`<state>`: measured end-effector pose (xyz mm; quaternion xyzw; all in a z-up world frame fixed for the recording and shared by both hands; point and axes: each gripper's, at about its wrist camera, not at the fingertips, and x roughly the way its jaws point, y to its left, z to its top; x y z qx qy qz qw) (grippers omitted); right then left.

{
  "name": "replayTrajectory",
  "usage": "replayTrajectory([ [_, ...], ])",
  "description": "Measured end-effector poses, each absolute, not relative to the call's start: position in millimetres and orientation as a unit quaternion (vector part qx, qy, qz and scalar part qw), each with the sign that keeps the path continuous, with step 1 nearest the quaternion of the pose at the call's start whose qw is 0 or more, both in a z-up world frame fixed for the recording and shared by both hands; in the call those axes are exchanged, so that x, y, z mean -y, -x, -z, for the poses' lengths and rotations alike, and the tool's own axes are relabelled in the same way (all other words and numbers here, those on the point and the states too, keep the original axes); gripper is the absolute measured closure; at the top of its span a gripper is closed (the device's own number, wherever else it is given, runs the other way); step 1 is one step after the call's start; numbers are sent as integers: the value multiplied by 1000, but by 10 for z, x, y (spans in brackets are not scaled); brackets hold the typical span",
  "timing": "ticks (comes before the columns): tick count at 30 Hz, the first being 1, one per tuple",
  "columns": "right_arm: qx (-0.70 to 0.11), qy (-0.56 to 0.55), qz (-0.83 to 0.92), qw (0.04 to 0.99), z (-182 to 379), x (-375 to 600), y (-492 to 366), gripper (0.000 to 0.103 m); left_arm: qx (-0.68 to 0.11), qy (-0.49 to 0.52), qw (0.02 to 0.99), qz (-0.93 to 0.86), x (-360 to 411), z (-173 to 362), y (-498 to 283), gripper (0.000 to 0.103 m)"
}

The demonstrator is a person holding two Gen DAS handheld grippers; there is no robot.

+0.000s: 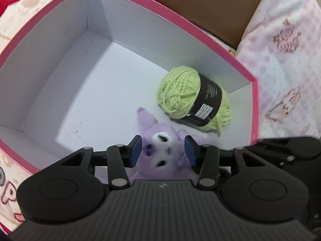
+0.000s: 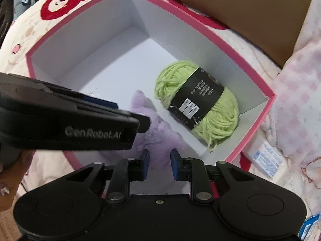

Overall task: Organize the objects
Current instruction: 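Lower the purple plush into the pink box beside the yarn with the left gripper, then open the left gripper to release the plush in the box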

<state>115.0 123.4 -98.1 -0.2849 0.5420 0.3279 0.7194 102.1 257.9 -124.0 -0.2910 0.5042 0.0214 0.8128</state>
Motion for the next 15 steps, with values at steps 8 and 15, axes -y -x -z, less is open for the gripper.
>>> replayTrajectory([
  [8,-524,251,-360,730,834,-1003,-1137,77,-512,252,820,-41,-2476,1258,-1049,66],
  [15,-477,238,-402,744,612,-792,-976,76,-523,246,816,-29,-2342,1325,-1123,71],
])
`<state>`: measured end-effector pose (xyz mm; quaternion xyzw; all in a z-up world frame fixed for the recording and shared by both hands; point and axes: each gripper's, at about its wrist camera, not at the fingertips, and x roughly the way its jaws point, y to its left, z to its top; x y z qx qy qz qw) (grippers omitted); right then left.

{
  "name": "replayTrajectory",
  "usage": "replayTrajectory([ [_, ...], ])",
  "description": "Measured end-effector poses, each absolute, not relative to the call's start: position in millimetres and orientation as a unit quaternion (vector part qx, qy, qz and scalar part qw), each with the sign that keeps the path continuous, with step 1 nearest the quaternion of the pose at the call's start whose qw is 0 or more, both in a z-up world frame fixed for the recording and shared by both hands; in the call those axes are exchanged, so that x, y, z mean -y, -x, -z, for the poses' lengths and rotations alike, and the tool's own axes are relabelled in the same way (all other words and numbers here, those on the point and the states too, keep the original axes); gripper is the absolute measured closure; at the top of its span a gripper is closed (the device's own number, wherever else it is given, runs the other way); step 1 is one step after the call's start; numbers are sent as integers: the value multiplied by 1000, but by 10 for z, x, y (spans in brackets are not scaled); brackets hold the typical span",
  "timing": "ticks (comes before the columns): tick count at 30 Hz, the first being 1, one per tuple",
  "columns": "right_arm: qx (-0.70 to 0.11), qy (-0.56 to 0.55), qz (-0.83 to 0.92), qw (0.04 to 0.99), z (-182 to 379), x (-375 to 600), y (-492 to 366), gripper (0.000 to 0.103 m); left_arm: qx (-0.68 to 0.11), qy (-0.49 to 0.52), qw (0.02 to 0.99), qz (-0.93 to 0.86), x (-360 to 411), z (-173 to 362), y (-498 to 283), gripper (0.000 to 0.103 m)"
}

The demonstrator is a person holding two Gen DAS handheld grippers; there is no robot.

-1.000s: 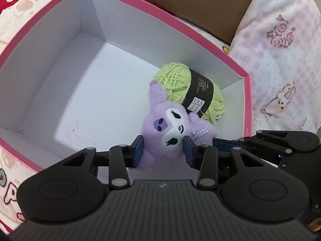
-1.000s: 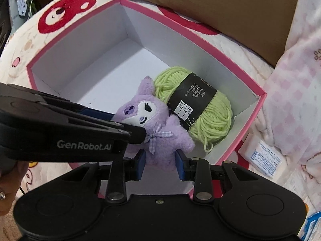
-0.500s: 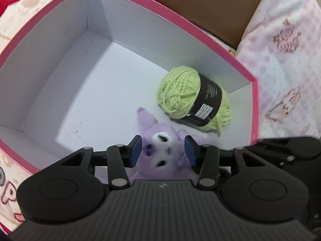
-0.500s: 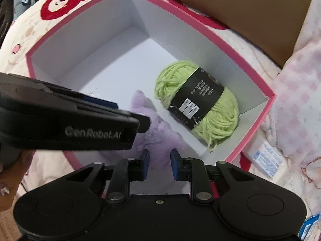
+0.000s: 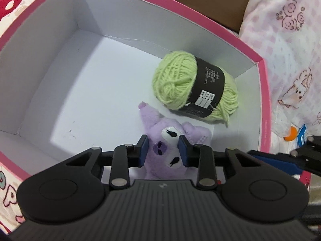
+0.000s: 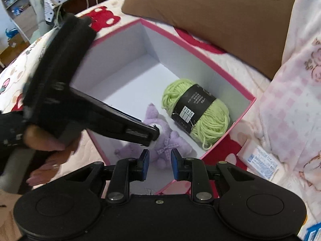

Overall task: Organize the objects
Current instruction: 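Open the left gripper to release the plush in the box, then withdraw the left gripper and move it to the blue wrapped packet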

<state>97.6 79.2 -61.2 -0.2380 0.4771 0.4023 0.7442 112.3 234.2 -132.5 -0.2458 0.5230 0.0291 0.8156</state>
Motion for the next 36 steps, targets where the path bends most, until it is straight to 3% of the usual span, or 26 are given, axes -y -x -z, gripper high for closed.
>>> replayTrajectory([
  [11,-455,221,-431,747,534,-630,-861,73,-508,263,819,-41,-2365,1185,-995,72],
  [16,-447,213,-435,752,468,-604,-784,65,-496,252,830,-46,-2357,895,-805,60],
  [21,-431,212,-437,761,374,-546,-672,47,-484,222,845,-57,-2268,572,-619,46],
  [24,-414,211,-442,768,293,-470,-577,27,-478,207,851,-62,-2219,422,-486,40],
  [36,-368,187,-467,782,-92,-160,-298,14,-481,183,856,-45,-2034,-82,-161,29],
])
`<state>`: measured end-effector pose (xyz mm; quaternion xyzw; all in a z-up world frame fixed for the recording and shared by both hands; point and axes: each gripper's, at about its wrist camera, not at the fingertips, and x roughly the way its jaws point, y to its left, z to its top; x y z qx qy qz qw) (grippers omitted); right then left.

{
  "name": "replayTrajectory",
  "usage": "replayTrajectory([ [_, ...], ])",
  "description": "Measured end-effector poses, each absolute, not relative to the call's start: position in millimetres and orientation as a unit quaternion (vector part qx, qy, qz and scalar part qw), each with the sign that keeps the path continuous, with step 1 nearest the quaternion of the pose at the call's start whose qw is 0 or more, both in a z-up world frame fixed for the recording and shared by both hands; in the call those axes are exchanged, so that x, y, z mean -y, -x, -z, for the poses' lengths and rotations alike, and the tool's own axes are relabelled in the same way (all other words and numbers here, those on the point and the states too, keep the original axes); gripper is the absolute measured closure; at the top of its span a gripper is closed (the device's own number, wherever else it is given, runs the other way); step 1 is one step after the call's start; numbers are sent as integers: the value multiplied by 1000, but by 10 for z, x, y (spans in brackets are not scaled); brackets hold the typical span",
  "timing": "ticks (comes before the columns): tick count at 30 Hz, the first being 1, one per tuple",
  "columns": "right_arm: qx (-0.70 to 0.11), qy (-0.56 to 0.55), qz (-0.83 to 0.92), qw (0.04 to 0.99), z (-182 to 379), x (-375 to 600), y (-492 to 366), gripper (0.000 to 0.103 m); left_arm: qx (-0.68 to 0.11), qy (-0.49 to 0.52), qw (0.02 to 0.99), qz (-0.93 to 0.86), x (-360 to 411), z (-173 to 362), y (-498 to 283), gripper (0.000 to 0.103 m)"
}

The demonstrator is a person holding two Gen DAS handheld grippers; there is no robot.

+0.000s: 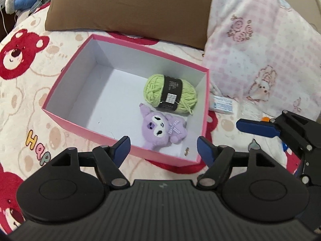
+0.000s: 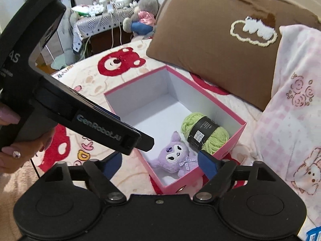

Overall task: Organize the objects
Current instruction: 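Withdraw the left gripper and move it to the blue wrapped packet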

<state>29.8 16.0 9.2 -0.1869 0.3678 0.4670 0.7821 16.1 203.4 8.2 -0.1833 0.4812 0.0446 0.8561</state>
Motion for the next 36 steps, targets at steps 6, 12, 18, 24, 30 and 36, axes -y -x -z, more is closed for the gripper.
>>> replayTrajectory([
  [6,-347,184,-483,783,-264,29,-150,10,-482,164,860,-38,-1878,-349,-5,21],
  [12,-354,175,-480,783,-412,233,-35,10,-488,157,859,-17,-1665,-524,187,12],
  [18,-358,181,-475,783,-516,487,154,10,-491,146,859,4,-1391,-636,395,4],
  [24,-379,185,-466,778,-561,758,290,10,-509,136,850,22,-1148,-645,541,2],
  [30,-389,190,-451,780,-539,1071,396,10,-519,111,847,41,-926,-621,612,2],
  [36,-406,178,-436,783,-473,1423,426,10,-526,113,840,72,-706,-529,628,2],
])
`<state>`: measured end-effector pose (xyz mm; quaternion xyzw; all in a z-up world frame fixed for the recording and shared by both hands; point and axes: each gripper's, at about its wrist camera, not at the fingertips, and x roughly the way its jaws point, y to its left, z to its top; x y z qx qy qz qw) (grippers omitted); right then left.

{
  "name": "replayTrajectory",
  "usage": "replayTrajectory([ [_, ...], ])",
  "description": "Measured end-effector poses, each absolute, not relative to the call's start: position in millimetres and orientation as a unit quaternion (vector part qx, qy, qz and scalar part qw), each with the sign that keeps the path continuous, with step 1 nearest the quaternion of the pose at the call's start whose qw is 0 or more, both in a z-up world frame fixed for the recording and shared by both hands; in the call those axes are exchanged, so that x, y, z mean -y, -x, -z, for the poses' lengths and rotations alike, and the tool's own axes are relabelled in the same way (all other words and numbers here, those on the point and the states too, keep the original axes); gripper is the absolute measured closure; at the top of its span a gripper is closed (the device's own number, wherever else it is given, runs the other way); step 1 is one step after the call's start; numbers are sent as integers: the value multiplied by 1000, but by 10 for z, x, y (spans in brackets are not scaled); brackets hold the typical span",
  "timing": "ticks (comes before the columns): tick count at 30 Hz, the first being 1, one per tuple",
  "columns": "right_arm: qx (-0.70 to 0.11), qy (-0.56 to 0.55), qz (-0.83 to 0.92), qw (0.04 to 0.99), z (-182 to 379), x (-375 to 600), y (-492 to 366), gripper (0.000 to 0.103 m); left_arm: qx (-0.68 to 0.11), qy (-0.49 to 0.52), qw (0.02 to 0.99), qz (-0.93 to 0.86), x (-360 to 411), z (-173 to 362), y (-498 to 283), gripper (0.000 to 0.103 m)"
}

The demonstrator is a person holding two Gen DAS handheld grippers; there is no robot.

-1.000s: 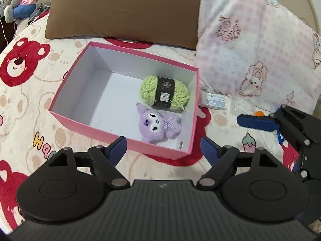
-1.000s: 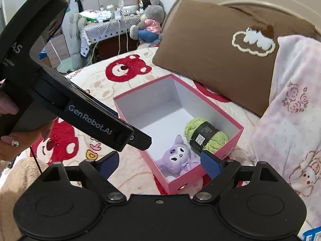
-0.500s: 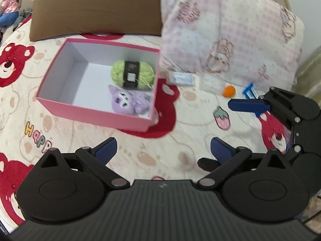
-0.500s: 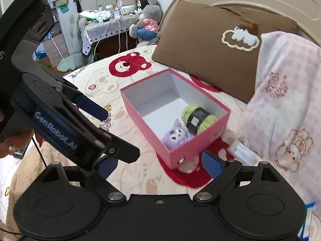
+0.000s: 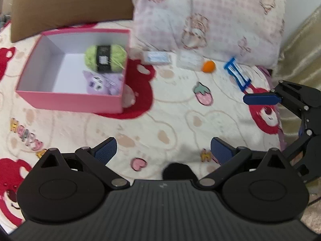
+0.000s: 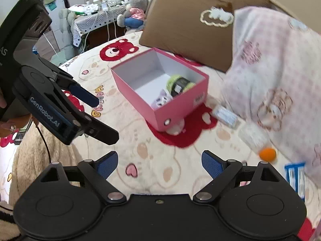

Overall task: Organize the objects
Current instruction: 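Withdraw the left gripper and move it to the blue wrapped packet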

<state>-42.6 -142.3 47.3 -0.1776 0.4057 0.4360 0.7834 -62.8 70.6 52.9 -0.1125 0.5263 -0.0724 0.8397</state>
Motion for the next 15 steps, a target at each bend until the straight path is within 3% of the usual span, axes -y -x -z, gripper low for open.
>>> replayTrajectory([
  [15,-452,132,-396,788,-253,2218,212,10,-543,78,826,129,21,-334,368,2],
])
